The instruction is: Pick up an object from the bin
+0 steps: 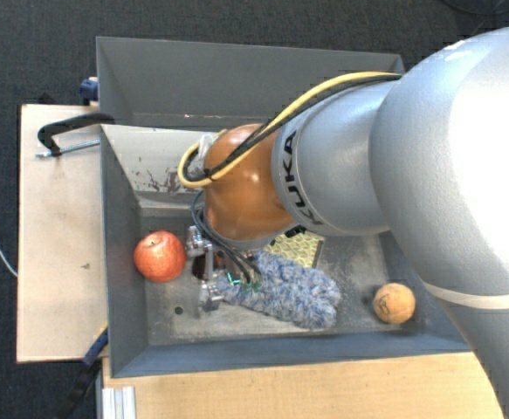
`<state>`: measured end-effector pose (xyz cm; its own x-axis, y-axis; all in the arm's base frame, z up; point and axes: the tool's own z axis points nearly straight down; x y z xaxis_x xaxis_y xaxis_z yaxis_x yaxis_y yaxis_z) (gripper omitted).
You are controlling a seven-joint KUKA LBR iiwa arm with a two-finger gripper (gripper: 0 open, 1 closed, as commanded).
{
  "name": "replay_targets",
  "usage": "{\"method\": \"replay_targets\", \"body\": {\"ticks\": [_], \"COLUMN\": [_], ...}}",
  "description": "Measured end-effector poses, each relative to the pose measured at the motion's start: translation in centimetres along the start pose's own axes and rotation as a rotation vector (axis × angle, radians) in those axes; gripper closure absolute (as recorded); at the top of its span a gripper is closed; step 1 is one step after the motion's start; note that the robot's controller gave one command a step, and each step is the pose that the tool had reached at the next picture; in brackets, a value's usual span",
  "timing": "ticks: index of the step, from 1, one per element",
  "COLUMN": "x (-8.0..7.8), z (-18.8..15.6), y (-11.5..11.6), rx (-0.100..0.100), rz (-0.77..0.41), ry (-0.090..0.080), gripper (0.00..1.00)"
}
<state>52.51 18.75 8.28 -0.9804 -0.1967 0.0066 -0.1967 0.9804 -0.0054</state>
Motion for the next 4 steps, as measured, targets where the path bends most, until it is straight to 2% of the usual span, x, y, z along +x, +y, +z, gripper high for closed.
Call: {"method": "replay_targets", "body": {"ticks": [1,2,3,4], "x": [-0.2,-2.0,-3.7,-0.9], "z": [0.6,0.6,0.6,-1.4], "y": [0.9,-1.0,-0.8,3.5], "rx": [-0.006,-0.009,-0.006,-0.007], "rz": [0.298,0.284,0.014,0.401], "ry": [-0.005,-0.01,-0.013,-0.005], "gripper": [0.0,0.0,0.0,1.0]}}
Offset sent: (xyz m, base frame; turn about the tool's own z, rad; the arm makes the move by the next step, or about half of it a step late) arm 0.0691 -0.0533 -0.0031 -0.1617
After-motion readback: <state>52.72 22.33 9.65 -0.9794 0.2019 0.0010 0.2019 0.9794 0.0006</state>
